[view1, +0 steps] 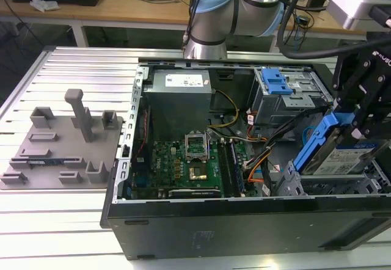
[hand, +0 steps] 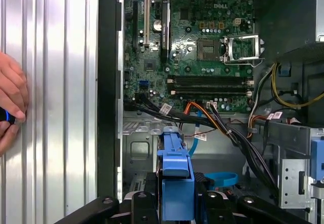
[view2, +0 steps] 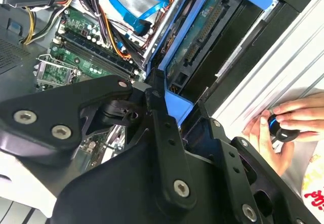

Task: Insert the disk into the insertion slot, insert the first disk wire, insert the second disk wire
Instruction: 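Insert the disk into the insertion slot, then insert the first disk wire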

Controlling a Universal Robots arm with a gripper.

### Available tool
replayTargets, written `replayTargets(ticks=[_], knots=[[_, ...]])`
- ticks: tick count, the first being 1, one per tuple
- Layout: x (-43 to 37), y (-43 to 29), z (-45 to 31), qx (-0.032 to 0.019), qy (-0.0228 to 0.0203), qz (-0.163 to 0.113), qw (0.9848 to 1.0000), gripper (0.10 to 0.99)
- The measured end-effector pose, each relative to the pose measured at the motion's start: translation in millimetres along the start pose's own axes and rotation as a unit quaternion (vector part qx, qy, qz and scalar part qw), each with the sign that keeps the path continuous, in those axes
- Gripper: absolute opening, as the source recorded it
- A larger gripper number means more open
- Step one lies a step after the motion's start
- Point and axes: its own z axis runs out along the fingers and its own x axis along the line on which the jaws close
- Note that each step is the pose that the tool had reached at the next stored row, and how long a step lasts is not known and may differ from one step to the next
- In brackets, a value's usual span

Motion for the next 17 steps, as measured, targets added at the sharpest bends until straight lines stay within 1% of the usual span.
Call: replayTargets(ticks=[2, 3, 4, 5, 6, 7, 17], knots=[[0.1, 0.0, 0.6, 0.0000, 0.0001, 0.000, 1.0000, 0.365], [0.1, 0.0, 0.5, 0.0000, 0.0002, 0.000, 1.0000, 0.431], [0.1, 0.0, 0.6, 0.0000, 0.0001, 0.000, 1.0000, 0.431], [0.1, 0.0, 0.8, -0.0001, -0.0001, 0.000, 1.0000, 0.494], [0.1, 0.0, 0.7, 0.0000, 0.0000, 0.000, 1.0000, 0.494], [0.1, 0.0, 0.8, 0.0000, -0.0001, 0.000, 1.0000, 0.561], [0.1, 0.0, 0.7, -0.0001, 0.0000, 0.000, 1.0000, 0.561]])
